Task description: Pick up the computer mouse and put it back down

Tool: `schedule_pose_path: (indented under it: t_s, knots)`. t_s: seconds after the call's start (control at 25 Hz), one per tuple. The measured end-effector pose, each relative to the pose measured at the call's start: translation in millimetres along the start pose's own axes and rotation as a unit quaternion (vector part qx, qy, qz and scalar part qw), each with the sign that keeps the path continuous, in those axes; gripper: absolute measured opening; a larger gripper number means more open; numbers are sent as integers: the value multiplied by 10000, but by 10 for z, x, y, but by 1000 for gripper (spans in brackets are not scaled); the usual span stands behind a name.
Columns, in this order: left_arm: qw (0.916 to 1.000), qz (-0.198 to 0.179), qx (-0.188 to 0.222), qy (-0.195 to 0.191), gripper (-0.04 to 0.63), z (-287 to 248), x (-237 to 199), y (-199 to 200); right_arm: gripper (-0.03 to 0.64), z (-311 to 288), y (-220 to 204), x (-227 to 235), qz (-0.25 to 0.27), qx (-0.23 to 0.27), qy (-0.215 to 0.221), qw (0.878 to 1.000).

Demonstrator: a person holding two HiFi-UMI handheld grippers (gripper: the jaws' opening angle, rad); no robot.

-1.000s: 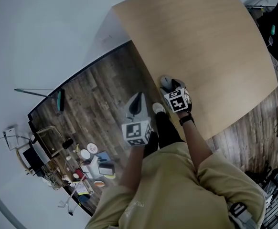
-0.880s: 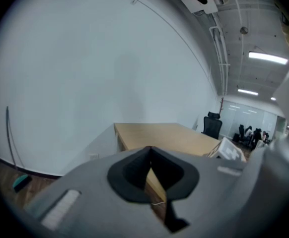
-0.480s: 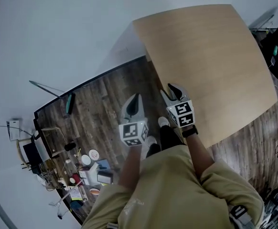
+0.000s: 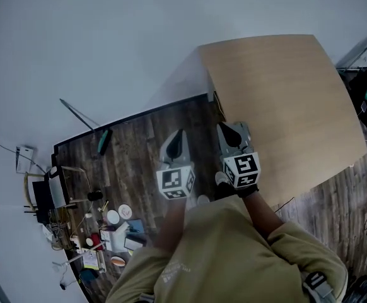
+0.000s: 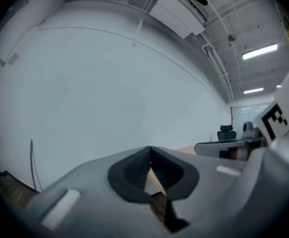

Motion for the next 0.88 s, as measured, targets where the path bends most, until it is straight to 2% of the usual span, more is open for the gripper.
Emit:
schedule_pose_path:
  t_s: [0.4, 0.88]
  knots:
    - [9993, -28, 307, 194, 2, 481, -123, 126, 6, 238, 216, -464, -97, 539, -26, 9985]
    - [9988, -76, 473, 74, 2, 673, -96, 174, 6, 337, 224, -661, 61, 608, -7, 9981]
Point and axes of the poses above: the fingertips, and each gripper's own axes: z backward along the fingers, x to its right, y out of its top, the point moved 9 cm from there along z, backward along the fingers, and after that the axes turned 5 degrees about z, right-handed, at the moved point
